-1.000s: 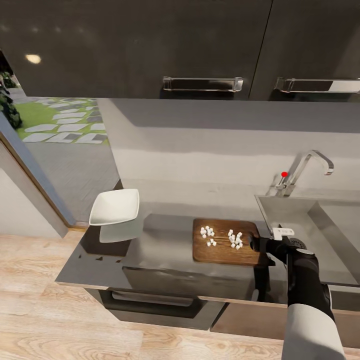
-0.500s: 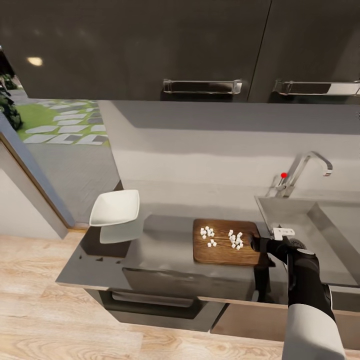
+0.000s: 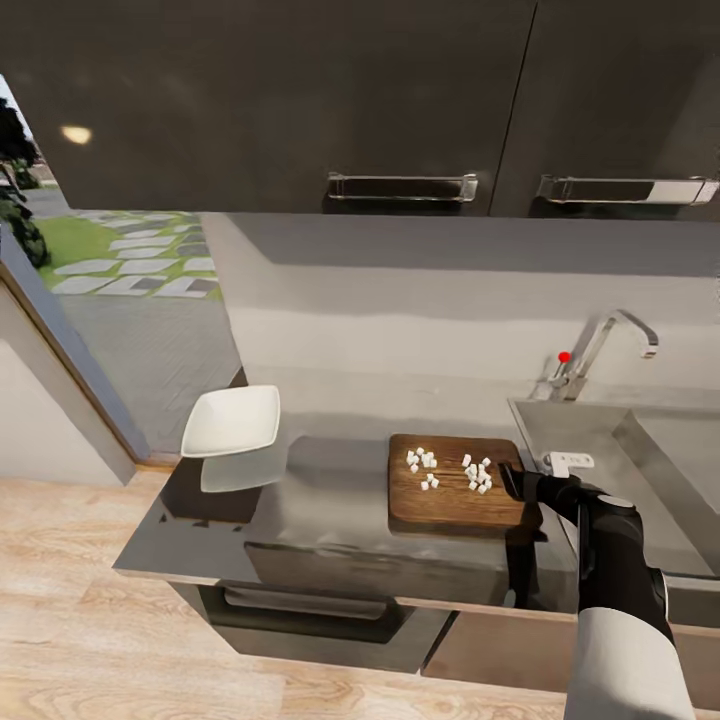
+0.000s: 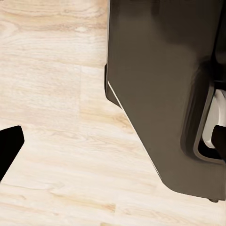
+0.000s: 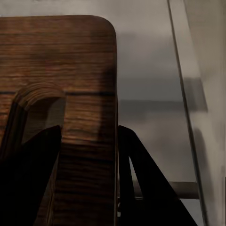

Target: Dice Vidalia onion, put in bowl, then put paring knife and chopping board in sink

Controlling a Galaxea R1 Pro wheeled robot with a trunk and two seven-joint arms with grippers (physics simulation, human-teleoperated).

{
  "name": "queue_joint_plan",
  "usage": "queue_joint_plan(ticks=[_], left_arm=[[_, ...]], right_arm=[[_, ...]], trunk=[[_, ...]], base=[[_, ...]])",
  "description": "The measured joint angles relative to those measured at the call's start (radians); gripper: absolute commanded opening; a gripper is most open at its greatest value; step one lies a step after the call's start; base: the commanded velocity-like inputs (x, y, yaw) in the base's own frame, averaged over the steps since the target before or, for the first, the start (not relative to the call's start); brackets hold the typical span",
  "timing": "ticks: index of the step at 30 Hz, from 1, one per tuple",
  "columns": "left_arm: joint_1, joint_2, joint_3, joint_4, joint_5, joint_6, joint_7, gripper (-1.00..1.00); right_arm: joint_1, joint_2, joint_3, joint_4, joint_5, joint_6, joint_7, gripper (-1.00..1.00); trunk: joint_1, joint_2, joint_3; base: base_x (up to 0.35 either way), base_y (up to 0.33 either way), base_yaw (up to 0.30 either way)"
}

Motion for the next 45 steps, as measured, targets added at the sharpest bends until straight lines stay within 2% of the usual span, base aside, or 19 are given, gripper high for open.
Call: queue_joint_plan(ticks=[15,21,33,45], left_arm=[[0.0,0.0,0.0,0.0,0.0,0.0,0.0,1.0],[0.0,0.0,0.0,0.0,0.0,0.0,0.0,1.0],[0.0,0.0,0.0,0.0,0.0,0.0,0.0,1.0],[0.0,0.0,0.0,0.0,0.0,0.0,0.0,1.0]], right_arm=[[0.0,-0.003,-0.002,-0.004,0.002,-0.002,-0.01,-1.0],[0.0,-0.003,0.001,-0.02,0.002,-0.002,-0.04,-1.0],[0.0,-0.003,0.001,-0.023,0.001,-0.001,-0.045,-1.0],[0.0,-0.003,0.0,-0.023,0.001,-0.001,-0.045,-1.0]], trunk=[[0.0,0.0,0.021],[0.0,0.0,0.023],[0.0,0.0,0.024],[0.0,0.0,0.041]], base=[[0.0,0.0,0.0],[0.0,0.0,0.0],[0.0,0.0,0.0],[0.0,0.0,0.0]])
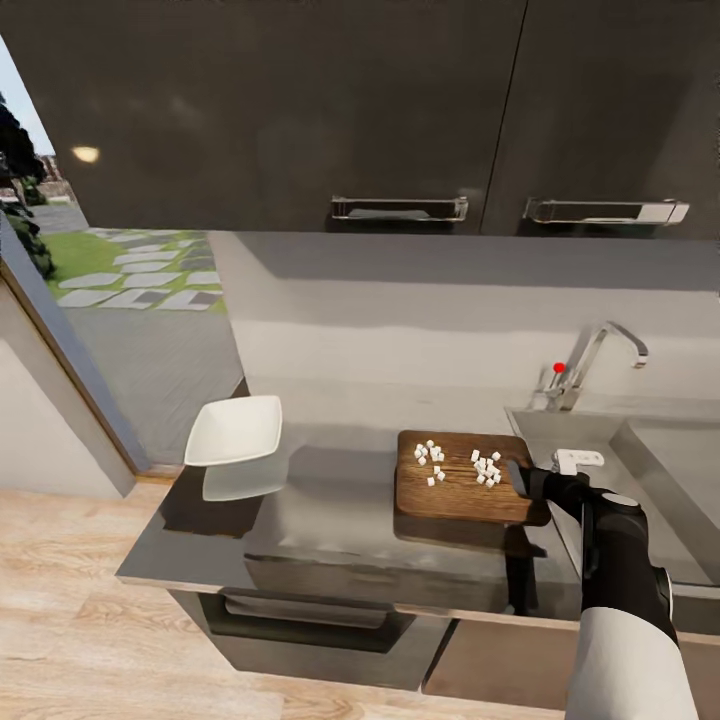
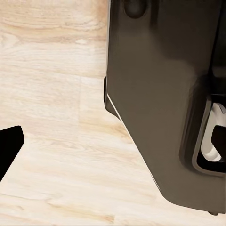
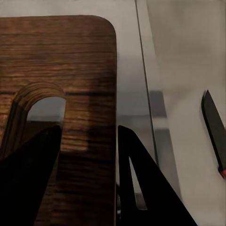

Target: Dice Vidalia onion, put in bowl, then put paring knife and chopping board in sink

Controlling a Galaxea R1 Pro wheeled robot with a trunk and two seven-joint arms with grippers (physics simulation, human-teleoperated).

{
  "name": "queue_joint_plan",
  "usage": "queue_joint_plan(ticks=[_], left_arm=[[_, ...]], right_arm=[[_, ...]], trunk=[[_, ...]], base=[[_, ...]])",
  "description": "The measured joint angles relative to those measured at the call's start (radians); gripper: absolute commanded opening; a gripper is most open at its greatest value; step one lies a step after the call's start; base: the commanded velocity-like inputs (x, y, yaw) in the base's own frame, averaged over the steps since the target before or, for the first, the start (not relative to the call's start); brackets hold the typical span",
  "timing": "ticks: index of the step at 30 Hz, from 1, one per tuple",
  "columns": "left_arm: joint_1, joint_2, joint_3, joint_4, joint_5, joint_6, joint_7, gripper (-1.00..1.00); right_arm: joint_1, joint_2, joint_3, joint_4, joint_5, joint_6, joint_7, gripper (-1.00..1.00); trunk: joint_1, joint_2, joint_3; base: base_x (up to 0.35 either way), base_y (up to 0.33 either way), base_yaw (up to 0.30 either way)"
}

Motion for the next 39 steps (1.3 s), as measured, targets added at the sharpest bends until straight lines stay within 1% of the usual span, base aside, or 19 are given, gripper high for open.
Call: queue_joint_plan(ticks=[15,26,33,39], left_arm=[[0.0,0.0,0.0,0.0,0.0,0.0,0.0,1.0],[0.0,0.0,0.0,0.0,0.0,0.0,0.0,1.0],[0.0,0.0,0.0,0.0,0.001,0.0,0.0,1.0],[0.0,0.0,0.0,0.0,0.001,0.0,0.0,1.0]], right_arm=[[0.0,0.0,0.001,0.0,0.0,0.0,0.0,-1.0],[0.0,0.0,0.002,0.0,0.0,0.0,0.0,-1.0],[0.0,0.0,0.001,0.0,0.001,0.0,0.0,-1.0],[0.0,0.0,0.002,0.0,0.001,0.0,0.0,-1.0]], trunk=[[0.0,0.0,0.022],[0.0,0.0,0.024],[0.0,0.0,0.024],[0.0,0.0,0.024]], base=[[0.0,0.0,0.0],[0.0,-0.001,0.0],[0.0,-0.199,0.0],[0.0,-0.049,0.0]])
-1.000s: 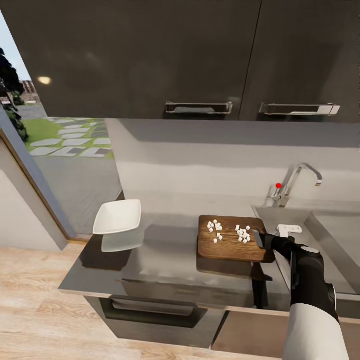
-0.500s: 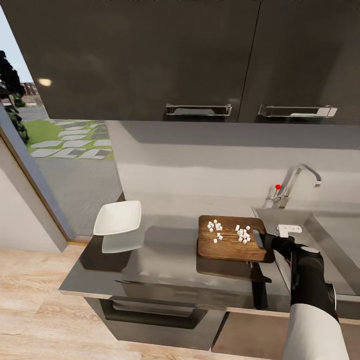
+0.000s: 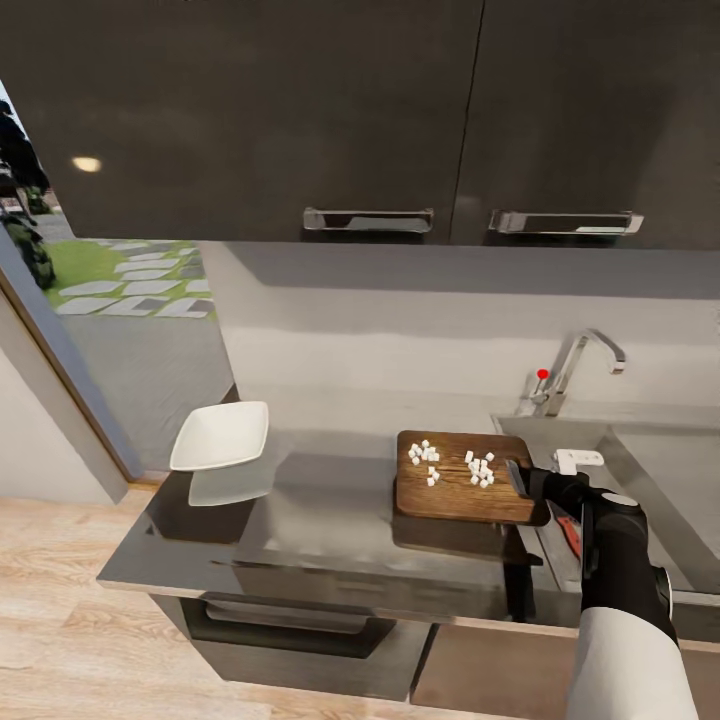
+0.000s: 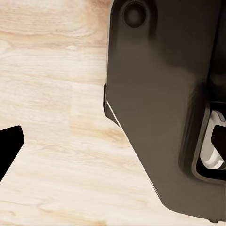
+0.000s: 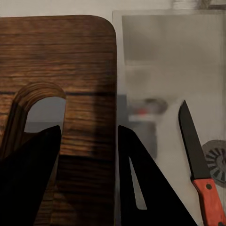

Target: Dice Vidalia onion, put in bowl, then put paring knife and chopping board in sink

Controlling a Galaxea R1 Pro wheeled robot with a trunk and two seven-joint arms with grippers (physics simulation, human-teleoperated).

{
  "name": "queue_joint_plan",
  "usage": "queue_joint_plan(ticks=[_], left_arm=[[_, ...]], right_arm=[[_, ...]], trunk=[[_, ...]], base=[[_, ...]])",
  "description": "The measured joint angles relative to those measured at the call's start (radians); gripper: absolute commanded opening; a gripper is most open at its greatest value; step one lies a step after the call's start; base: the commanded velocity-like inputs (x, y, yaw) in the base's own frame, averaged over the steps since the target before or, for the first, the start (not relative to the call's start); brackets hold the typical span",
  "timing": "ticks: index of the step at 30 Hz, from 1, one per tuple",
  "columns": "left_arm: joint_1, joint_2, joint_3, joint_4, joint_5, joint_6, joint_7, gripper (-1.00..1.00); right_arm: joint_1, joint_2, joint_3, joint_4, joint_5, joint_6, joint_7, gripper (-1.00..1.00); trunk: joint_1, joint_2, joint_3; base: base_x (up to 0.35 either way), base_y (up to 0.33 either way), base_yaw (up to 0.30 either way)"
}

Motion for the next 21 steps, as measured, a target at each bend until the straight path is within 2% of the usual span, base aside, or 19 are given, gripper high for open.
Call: queue_joint_plan(ticks=[7,21], left_arm=[[0.0,0.0,0.0,0.0,0.0,0.0,0.0,1.0],[0.0,0.0,0.0,0.0,0.0,0.0,0.0,1.0]], right_arm=[[0.0,0.0,0.0,0.0,0.0,0.0,0.0,-1.0],[0.0,-0.001,0.0,-0.028,0.002,0.001,0.0,-1.0]], trunk=[[0.0,0.0,0.0],[0.0,0.0,0.0]], base=[[0.0,0.023,0.0],[0.0,0.225,0.0]])
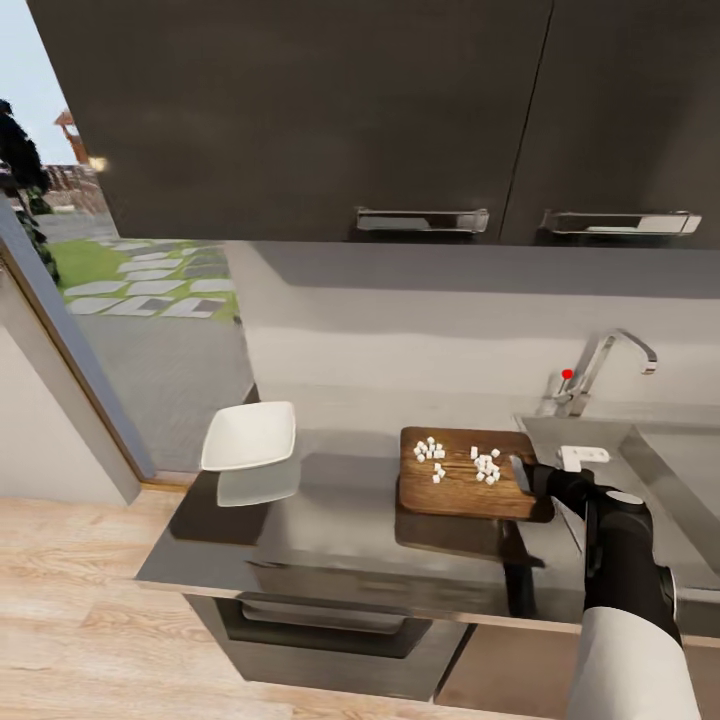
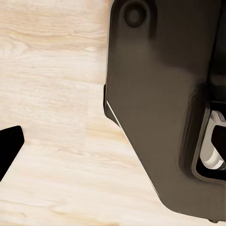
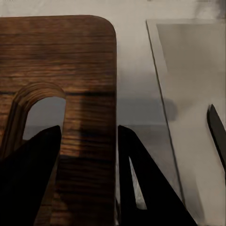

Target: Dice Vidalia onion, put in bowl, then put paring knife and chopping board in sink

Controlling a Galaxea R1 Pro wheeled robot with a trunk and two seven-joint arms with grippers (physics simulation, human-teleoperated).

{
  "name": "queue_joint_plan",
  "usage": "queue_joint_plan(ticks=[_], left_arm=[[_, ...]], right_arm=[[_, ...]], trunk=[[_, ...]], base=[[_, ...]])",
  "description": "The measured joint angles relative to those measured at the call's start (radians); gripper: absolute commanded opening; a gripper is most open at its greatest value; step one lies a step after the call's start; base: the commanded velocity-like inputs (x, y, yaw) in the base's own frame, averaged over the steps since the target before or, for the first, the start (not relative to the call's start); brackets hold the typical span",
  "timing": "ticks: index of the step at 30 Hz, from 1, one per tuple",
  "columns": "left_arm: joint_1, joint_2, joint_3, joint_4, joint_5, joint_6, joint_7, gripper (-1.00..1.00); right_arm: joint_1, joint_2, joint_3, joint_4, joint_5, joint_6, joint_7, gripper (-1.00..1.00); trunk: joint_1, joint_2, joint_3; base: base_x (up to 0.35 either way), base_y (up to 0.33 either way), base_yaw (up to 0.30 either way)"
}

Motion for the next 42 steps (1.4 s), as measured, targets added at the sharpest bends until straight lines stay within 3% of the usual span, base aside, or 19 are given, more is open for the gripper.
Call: queue_joint_plan(ticks=[4,9,13,42], left_arm=[[0.0,0.0,0.0,0.0,0.0,0.0,0.0,1.0],[0.0,0.0,0.0,0.0,0.0,0.0,0.0,1.0],[0.0,0.0,0.0,0.0,0.0,0.0,0.0,1.0],[0.0,0.0,0.0,0.0,-0.001,0.0,0.0,1.0]], right_arm=[[0.0,0.0,0.0,-0.006,0.003,0.0,0.0,-1.0],[0.0,0.0,0.0,-0.013,0.045,0.001,0.0,-1.0],[0.0,0.0,-0.001,-0.014,0.056,0.002,0.0,-1.0],[0.0,0.0,-0.002,-0.04,0.057,0.002,0.001,-1.0]], trunk=[[0.0,0.0,0.0],[0.0,0.0,0.0],[0.0,0.0,0.0],[0.0,0.0,0.009]], base=[[0.0,0.237,0.0],[0.0,0.233,0.0],[0.0,0.233,0.0],[0.0,0.231,-0.009]])
